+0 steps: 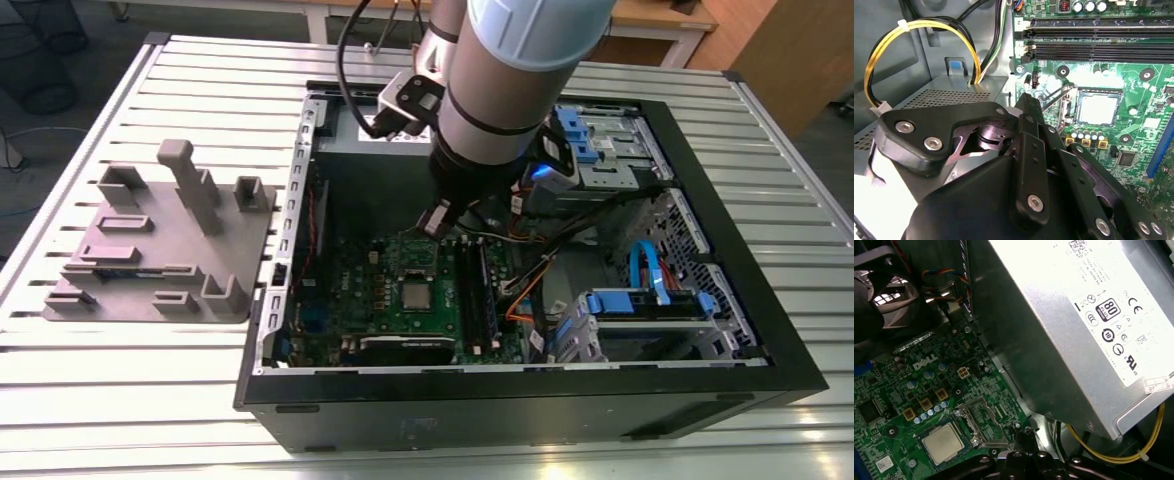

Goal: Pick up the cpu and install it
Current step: 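Close the cpu cover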

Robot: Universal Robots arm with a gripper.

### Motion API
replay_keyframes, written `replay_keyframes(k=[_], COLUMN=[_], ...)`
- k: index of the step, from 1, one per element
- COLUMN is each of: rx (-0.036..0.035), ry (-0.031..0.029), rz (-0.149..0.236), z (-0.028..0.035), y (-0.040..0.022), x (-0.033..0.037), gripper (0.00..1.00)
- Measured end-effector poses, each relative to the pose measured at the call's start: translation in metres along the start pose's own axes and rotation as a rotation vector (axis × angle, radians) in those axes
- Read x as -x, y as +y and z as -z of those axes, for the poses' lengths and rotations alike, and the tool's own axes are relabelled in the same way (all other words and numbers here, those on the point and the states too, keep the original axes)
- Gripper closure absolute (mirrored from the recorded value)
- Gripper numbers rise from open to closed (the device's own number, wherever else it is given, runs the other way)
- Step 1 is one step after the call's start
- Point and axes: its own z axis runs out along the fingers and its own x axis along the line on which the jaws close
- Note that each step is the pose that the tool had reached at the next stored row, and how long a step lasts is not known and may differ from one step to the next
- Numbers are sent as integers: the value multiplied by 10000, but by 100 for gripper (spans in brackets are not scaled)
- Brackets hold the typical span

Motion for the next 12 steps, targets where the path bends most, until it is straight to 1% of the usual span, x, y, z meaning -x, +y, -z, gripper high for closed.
replay_keyframes(k=[12], rx=[3], ry=[2], rz=[15], z=[27], y=[-6], x=[-21], gripper=[90])
